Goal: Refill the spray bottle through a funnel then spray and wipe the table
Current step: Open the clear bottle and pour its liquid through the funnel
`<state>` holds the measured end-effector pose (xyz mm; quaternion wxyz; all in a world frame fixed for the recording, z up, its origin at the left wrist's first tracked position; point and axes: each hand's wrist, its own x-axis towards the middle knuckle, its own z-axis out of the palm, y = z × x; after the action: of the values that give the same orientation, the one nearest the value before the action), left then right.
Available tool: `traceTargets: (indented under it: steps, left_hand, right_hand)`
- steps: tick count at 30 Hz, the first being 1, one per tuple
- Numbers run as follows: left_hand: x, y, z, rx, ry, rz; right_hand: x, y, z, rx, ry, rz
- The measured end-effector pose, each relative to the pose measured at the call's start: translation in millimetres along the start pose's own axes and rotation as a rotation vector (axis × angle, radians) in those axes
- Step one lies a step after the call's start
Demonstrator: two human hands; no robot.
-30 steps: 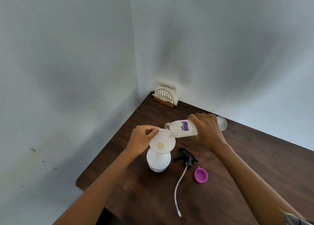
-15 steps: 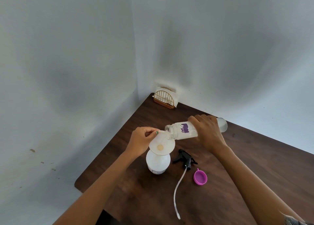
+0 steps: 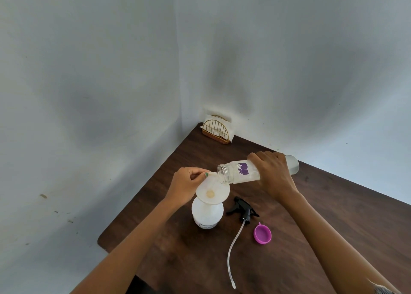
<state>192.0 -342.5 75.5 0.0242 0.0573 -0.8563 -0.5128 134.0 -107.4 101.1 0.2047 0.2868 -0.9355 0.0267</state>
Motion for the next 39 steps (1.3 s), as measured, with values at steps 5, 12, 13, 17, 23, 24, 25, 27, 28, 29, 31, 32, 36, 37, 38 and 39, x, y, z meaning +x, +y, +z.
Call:
traceTargets:
  steps: [5,12,13,17,23,24,25,27,28,29,31,32,36,37,38,39]
  left_hand:
    - [0.5,2.1,0.5,-0.004,-0.003,-0.007]
    - [0.4,1.8,2.8,0.008,0.006,-0.011]
    - [0.2,1.8,2.9,0.008,0.005,-0.011]
    - [-0.2,2.3,3.3,0.007,0.009,-0.011]
    - [-0.5,3.4,3.4,-0.002,0.006,-0.005]
    - [-0.5,3.2,3.5,-0.002,0.006,-0.006]
    - [-0.5,2.9,3.6,-0.002,0.007,-0.008]
    - [-0.5,2.8,3.5,0.001,0.009,-0.009]
    - [-0.4,2.8,3.4,0.002,0.008,-0.009]
    - [-0.3,2.8,3.2,0.002,0.007,-0.009]
    - [-0.2,3.0,3.0,0.000,0.004,-0.009]
    - [-0.1,2.9,2.9,-0.001,0.004,-0.008]
    - [-0.1,1.8,4.0,-0.010,0.000,-0.007]
    - [-0.1,1.6,4.2,-0.014,-0.001,-0.009]
    - [-0.1,1.3,4.0,-0.018,-0.002,-0.011]
    - [-0.2,1.3,3.8,-0.022,-0.002,-0.011]
  right_hand:
    - [0.1,1.4,-0.4,0.000,0.004,-0.010]
    - [-1.0,1.6,-2.0,-0.004,0.008,-0.005]
    - [-1.5,1.7,-1.8,-0.001,0.008,-0.002]
    - [-2.0,1.9,-1.5,0.004,0.009,0.005]
    - [-2.8,3.0,-1.7,-0.003,0.019,0.002]
    - [-3.0,3.3,-1.5,-0.004,0.019,0.003]
    - [-2.9,3.4,-1.4,-0.005,0.020,0.002]
    - [-2.3,3.4,-1.5,-0.008,0.021,-0.002]
    - [-2.0,3.4,-1.7,-0.009,0.022,-0.004]
    - [-1.7,3.4,-1.8,-0.009,0.023,-0.004]
    - [-1.7,3.8,-1.5,-0.010,0.021,-0.003]
    - [-2.0,4.0,-1.1,-0.009,0.020,-0.002]
    - [-2.2,5.2,-0.6,-0.013,0.023,-0.009]
    - [-2.0,5.5,-0.8,-0.016,0.024,-0.014]
    - [-1.7,5.7,-1.1,-0.018,0.026,-0.018]
    - [-1.3,5.7,-1.2,-0.016,0.029,-0.017]
